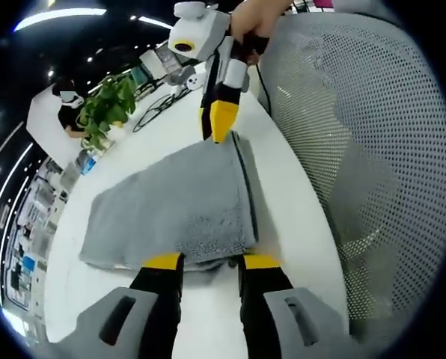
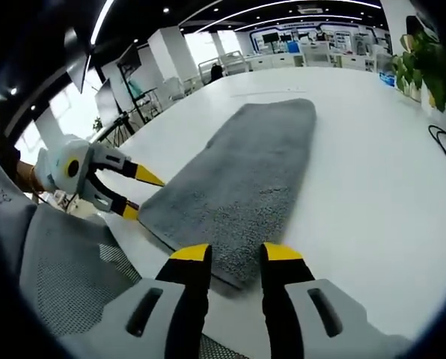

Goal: Fold the towel on the table until its edges align and the towel forms a compact rectangular stack.

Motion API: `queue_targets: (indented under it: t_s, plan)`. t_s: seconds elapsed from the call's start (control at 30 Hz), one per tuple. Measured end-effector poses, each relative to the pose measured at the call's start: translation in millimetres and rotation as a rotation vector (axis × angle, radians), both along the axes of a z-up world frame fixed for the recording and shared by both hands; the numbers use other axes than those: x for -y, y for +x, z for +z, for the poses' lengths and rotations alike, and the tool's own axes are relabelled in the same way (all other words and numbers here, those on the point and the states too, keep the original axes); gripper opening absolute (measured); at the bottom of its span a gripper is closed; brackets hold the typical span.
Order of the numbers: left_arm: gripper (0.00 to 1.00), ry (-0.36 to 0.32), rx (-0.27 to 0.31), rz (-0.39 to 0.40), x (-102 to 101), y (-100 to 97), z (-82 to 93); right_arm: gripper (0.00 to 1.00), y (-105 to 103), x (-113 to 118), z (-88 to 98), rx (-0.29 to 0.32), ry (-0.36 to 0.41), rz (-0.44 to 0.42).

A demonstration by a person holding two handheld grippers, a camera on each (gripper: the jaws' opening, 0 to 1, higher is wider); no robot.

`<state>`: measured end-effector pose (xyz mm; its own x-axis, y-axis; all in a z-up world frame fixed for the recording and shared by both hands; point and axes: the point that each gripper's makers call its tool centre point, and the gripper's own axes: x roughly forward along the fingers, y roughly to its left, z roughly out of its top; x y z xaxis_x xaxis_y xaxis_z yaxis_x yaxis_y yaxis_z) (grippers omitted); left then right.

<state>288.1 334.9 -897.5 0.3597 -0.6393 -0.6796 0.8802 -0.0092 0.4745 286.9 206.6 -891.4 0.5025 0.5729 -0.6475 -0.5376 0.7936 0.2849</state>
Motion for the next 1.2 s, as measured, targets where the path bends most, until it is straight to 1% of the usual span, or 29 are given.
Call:
queue_targets:
  t_s: [0.07,0.1,0.17,0.23,0.33,0.47,0.53,0.57,0.6,0.63,0.7,0.77,0.9,0.93,1.0,1.07,1.13,1.17,1.2]
  plan:
    - [0.24,0.013,0.007,-0.031,2,-2.9,-1.0,0.26,0,0,-0.7,0.002,-0.008,0.005]
    - [0.23,0.036,0.017,-0.053,3,-4.5,-3.5,0.26,0,0,-0.9,0.002,-0.010,0.006]
    - [0.22,0.056,0.032,-0.082,3,-6.1,-5.2,0.26,-1,-1,-0.1,0.005,-0.017,0.013]
    - [0.21,0.065,0.036,-0.094,4,-7.1,-5.5,0.26,-3,0,0.6,0.010,-0.036,0.036]
    - [0.16,0.066,0.031,-0.098,4,-6.7,-6.7,0.26,-6,1,2.5,0.016,-0.055,0.065]
    - [0.10,0.055,0.010,-0.092,5,-6.5,-7.2,0.25,-13,0,4.2,0.030,-0.093,0.130]
    - [0.09,0.044,-0.032,-0.069,4,-5.6,-9.9,0.25,-15,-3,5.8,0.035,-0.095,0.149]
    - [0.08,0.008,-0.071,-0.037,5,-4.6,-9.0,0.25,-15,-4,6.3,0.037,-0.093,0.154]
    - [0.07,0.001,-0.082,-0.029,5,-4.1,-8.8,0.25,-16,-5,7.4,0.039,-0.086,0.159]
    - [0.07,-0.013,-0.108,-0.015,5,-2.9,-8.7,0.25,-16,-6,8.3,0.041,-0.079,0.160]
    - [0.06,-0.036,-0.137,0.001,5,-1.9,-8.1,0.25,-15,-9,10.5,0.059,-0.086,0.170]
    - [0.06,-0.109,-0.238,0.089,4,-0.6,-7.2,0.25,-15,-13,12.5,0.079,-0.098,0.200]
    - [0.05,-0.202,-0.405,0.228,3,2.9,-7.5,0.25,-18,-21,14.1,0.100,-0.107,0.253]
    - [0.05,-0.205,-0.414,0.234,3,3.2,-7.6,0.25,-19,-22,14.5,0.101,-0.106,0.256]
    - [0.05,-0.222,-0.449,0.259,2,5.1,-9.5,0.25,-20,-24,14.7,0.117,-0.115,0.284]
    - [0.05,-0.247,-0.490,0.291,2,6.1,-10.0,0.25,-22,-24,13.0,0.120,-0.128,0.304]
    - [0.05,-0.291,-0.571,0.334,2,6.0,-11.0,0.25,-25,-24,9.9,0.124,-0.155,0.333]
    - [0.05,-0.333,-0.657,0.392,1,7.8,-11.0,0.25,-27,-24,8.1,0.131,-0.174,0.354]
    - [0.05,-0.365,-0.717,0.441,1,10.0,-10.5,0.25,-28,-23,7.1,0.133,-0.187,0.364]
